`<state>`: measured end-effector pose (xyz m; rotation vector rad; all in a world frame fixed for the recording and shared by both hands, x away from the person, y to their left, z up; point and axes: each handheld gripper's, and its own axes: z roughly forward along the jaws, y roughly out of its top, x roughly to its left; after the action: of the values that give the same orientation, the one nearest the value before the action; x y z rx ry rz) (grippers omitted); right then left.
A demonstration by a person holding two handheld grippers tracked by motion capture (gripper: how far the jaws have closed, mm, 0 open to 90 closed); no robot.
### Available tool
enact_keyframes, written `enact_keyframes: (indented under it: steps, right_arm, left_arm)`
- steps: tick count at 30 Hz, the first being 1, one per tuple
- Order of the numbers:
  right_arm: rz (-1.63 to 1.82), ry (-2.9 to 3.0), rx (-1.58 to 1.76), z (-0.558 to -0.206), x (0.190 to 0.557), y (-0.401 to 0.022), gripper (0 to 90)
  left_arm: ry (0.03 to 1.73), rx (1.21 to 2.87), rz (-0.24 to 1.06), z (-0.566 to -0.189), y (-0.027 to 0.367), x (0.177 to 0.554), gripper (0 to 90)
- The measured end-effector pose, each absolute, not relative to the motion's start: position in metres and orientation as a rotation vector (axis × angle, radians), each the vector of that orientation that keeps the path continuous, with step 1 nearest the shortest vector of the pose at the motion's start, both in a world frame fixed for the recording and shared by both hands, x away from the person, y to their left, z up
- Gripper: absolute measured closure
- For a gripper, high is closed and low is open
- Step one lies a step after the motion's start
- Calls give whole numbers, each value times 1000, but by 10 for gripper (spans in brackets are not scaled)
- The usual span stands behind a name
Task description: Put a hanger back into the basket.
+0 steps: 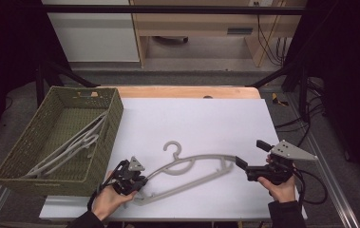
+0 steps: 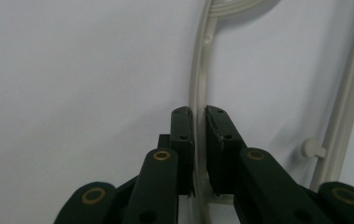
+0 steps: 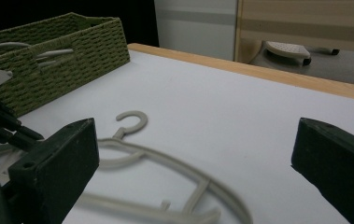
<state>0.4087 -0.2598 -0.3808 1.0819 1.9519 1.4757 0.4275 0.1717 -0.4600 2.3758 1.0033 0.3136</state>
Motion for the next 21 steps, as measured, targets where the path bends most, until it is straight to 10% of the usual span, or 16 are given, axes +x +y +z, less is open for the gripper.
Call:
enact_keyframes:
  steps: [8,21]
  right_arm:
    - [1475,1964,1081,-381,409,-259,11]
    - [1482,1952,1081,-379,407,-260,11]
  left_arm:
    - [972,2405,280,-461,171,430,699]
    - [1026,2509,342,-455,152,429,817]
